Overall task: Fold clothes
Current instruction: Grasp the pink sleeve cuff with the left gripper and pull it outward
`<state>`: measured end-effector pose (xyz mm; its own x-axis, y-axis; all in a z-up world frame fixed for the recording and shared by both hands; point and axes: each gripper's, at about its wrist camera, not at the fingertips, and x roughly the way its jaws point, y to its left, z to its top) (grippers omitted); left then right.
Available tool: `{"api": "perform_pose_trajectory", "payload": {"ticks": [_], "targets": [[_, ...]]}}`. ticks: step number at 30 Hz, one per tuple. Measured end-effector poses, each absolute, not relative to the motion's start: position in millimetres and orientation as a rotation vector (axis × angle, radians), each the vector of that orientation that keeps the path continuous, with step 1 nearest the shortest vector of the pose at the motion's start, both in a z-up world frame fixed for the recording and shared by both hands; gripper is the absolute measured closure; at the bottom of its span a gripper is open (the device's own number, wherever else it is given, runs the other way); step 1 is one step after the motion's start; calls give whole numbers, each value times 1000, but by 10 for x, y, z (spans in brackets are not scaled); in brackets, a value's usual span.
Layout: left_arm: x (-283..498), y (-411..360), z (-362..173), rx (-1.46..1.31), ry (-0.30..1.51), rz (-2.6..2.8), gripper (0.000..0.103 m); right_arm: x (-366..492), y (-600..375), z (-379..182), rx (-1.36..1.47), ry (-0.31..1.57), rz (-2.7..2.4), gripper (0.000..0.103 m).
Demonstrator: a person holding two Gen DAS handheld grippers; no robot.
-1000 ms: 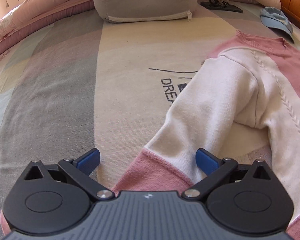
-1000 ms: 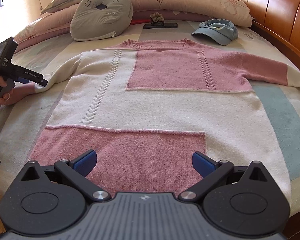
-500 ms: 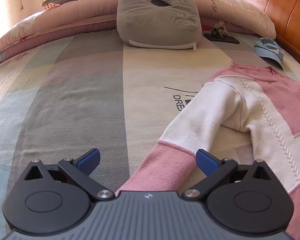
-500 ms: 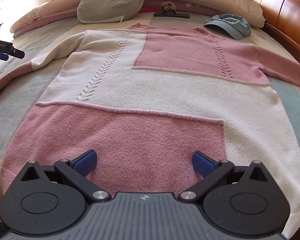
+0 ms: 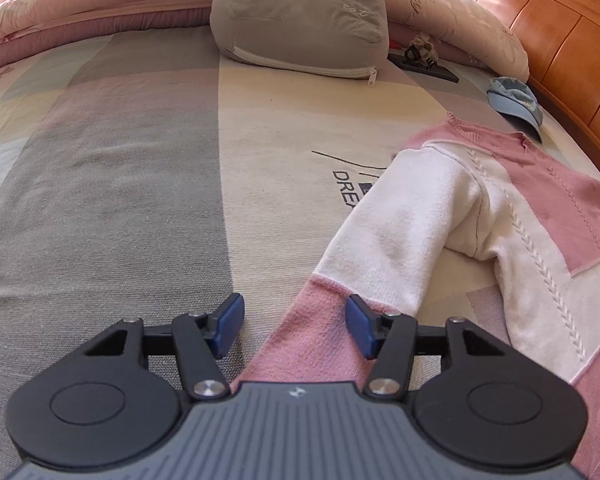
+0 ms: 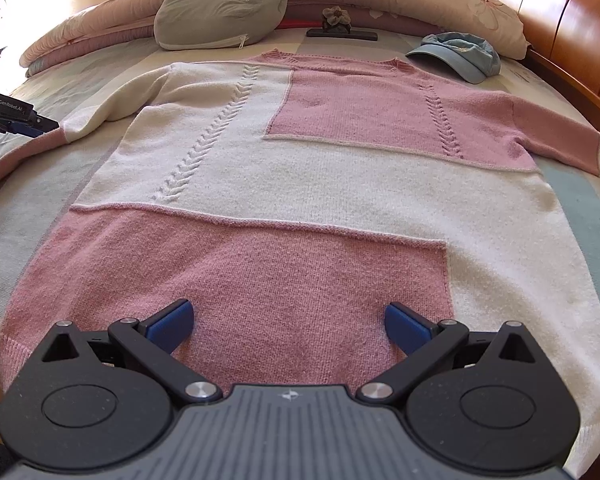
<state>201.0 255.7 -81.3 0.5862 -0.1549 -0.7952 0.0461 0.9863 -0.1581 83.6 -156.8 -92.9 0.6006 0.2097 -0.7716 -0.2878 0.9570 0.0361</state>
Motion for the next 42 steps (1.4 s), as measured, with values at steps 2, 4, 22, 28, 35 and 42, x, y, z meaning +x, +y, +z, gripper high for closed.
{"api": "perform_pose_trajectory", "payload": {"ticks": [2, 4, 22, 28, 35, 42], "targets": [[2025, 2518, -857, -103, 948, -147, 48, 847, -1566, -924, -97, 888, 288, 0], [2006, 2464, -856, -75, 947, -150, 49, 856, -1564, -920, -97, 894, 287, 0], [1985, 2440, -864, -91, 888, -182, 82, 930, -1508, -920, -107, 909, 259, 0], [1961, 2365, -698, -2, 824, -133, 92, 950, -1506, -912, -106, 918, 258, 0], [2402, 2525, -418, 90, 777, 1, 94, 1003, -1490, -892, -97, 947, 244, 0], [3093, 2641, -459, 138, 832, 48, 94, 1048, -1483, -883, -92, 959, 234, 0]]}}
